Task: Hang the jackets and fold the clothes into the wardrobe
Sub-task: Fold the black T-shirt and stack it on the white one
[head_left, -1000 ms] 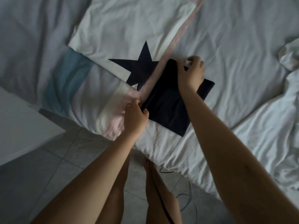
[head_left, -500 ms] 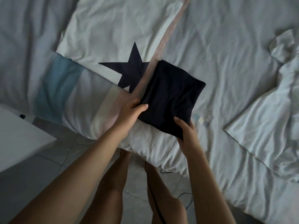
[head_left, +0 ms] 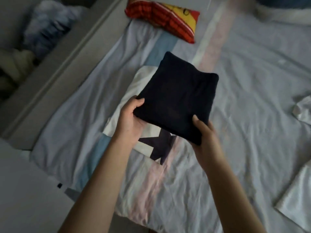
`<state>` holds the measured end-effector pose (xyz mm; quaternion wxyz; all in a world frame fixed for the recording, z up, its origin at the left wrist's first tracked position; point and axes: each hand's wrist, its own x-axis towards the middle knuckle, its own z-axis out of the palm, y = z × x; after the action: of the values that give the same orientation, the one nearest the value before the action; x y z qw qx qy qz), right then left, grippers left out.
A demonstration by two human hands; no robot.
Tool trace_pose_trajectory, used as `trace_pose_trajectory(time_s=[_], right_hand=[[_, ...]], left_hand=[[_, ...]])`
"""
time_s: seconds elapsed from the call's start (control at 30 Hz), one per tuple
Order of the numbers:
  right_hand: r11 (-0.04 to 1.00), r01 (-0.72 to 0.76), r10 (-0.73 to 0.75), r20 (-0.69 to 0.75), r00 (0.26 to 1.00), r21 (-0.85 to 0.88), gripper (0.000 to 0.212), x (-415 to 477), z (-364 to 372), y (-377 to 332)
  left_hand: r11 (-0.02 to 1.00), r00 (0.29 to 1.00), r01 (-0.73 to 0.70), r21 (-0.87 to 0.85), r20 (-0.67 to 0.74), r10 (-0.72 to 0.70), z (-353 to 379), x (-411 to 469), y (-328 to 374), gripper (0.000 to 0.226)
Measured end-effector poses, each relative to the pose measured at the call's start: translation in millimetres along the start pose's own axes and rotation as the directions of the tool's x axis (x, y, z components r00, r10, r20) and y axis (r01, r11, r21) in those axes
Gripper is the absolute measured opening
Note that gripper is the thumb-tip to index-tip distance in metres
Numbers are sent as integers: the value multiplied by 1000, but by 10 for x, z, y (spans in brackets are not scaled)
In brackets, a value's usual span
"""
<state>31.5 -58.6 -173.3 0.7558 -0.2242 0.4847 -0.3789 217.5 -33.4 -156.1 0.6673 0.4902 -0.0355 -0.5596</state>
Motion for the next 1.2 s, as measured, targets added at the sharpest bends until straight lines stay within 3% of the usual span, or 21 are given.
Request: trace_pose_trajectory(time_s=[0.07,0.13,0.2,0.27,0.33,0.5,0.83,1.0,1.1,1.2], right_hand=[[985,-107,108,-6,994,-135,32,253,142,335],[922,-247,241,-57,969,-299,31,425,124,734],[833,-273,251,-111,962,-481,23,533,64,998],[775,-247,217,-123,968,-581,18,623,54,1108],[794,-259,225,-130,966,-550,18,629,23,1113],[783,-262,263,-81,961,-564,26,421,-75,1137],[797,-274,322,-4,947,-539,32,438,-186,1143],[820,-201,255,27,967,-536,40,426,-162,1147],[803,-229,262,-20,965,-550,37,433,-130,1125],[812,-349,325,-133,936,-467,28,508,-69,1007]], left_hand=[[998,959,-22,61,-281,38,-305,239,-126,24],[996,856,62,69,-517,-17,-582,334,-368,31],[992,793,123,24,-603,-84,-731,355,-583,23],[978,795,143,152,-606,-22,-815,391,-649,38],[953,806,122,278,-588,69,-792,389,-631,57],[895,797,19,445,-548,255,-917,244,-721,54],[900,793,-7,436,-546,270,-1071,173,-883,41],[916,797,-23,401,-546,259,-1125,145,-929,46],[911,806,-29,412,-529,265,-1147,153,-920,50],[861,763,-40,506,-541,354,-1106,152,-941,54]])
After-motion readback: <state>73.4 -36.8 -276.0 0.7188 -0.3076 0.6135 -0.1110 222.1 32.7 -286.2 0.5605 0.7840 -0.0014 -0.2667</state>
